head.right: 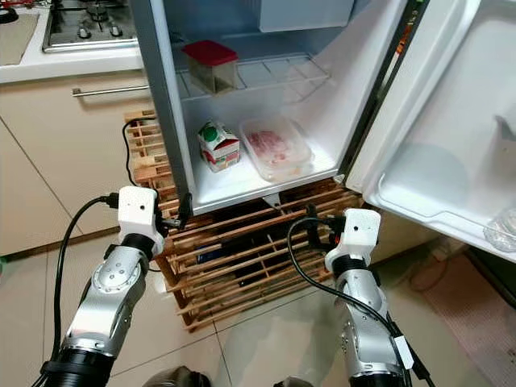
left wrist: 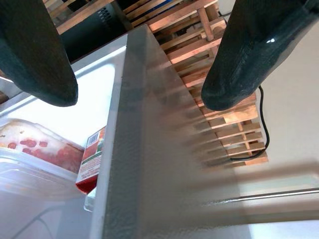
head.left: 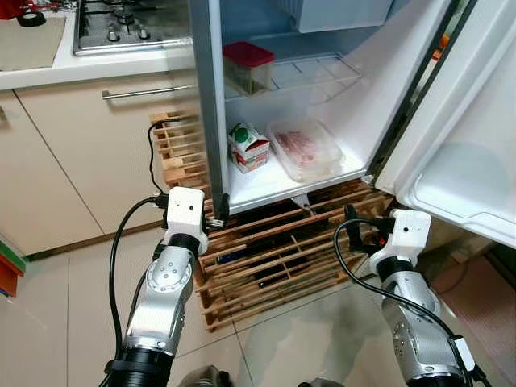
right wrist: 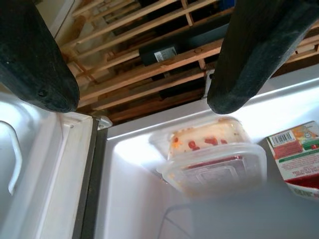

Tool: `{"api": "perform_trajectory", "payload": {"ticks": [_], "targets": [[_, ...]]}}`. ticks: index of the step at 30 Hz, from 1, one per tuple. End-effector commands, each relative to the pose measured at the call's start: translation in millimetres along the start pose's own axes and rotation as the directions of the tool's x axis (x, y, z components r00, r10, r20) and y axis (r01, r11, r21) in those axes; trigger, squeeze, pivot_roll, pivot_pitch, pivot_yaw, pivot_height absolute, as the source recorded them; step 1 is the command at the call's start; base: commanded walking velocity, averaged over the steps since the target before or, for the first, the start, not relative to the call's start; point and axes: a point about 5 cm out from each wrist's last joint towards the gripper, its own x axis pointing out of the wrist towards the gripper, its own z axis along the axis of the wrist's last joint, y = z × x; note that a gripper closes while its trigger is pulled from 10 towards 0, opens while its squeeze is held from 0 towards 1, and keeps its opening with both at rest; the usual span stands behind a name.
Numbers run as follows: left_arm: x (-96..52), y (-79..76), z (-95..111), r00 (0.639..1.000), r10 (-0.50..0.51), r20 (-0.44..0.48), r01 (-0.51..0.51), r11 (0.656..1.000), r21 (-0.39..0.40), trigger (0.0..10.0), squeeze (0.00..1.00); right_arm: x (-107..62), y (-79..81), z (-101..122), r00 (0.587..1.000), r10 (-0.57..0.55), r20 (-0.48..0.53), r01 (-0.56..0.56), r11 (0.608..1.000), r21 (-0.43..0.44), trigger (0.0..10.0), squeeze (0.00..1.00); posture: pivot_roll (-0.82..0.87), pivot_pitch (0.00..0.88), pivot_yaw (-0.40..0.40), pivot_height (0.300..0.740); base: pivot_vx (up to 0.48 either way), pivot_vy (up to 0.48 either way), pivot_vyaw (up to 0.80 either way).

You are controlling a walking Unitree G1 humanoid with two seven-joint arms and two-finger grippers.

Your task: Restocking fridge

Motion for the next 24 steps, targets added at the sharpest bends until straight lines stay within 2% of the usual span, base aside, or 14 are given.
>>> {"api": "perform_trajectory", "payload": {"ticks": [1, 13, 24], "targets": [[1.8, -4.8, 0.0, 1.000, -0.012, -0.009, 0.012, 1.000, 0.010, 10.0, 0.00, -0.1, -2.0, -1.3, 1.000, -0.007, -0.001, 0.007, 1.000, -0.014, 10.0, 0.00, 0.06, 0.030, -0.018, 0.740, 0.000, 0.000, 0.00], [2.7, -8.0, -0.9, 1.000, -0.009, -0.012, 0.009, 1.000, 0.020, 10.0, 0.00, -0.6, -3.3, -3.1, 1.000, -0.009, -0.012, 0.009, 1.000, -0.019, 10.0, 0.00, 0.06, 0.037, -0.019, 0.740, 0.000, 0.000, 0.00], [3.7, -9.8, -1.1, 1.000, -0.011, -0.014, 0.011, 1.000, 0.021, 10.0, 0.00, -0.9, -2.5, -4.8, 1.000, -0.005, -0.020, 0.005, 1.000, -0.022, 10.0, 0.00, 0.05, 0.041, -0.019, 0.740, -0.355, 0.000, 0.00]]}}
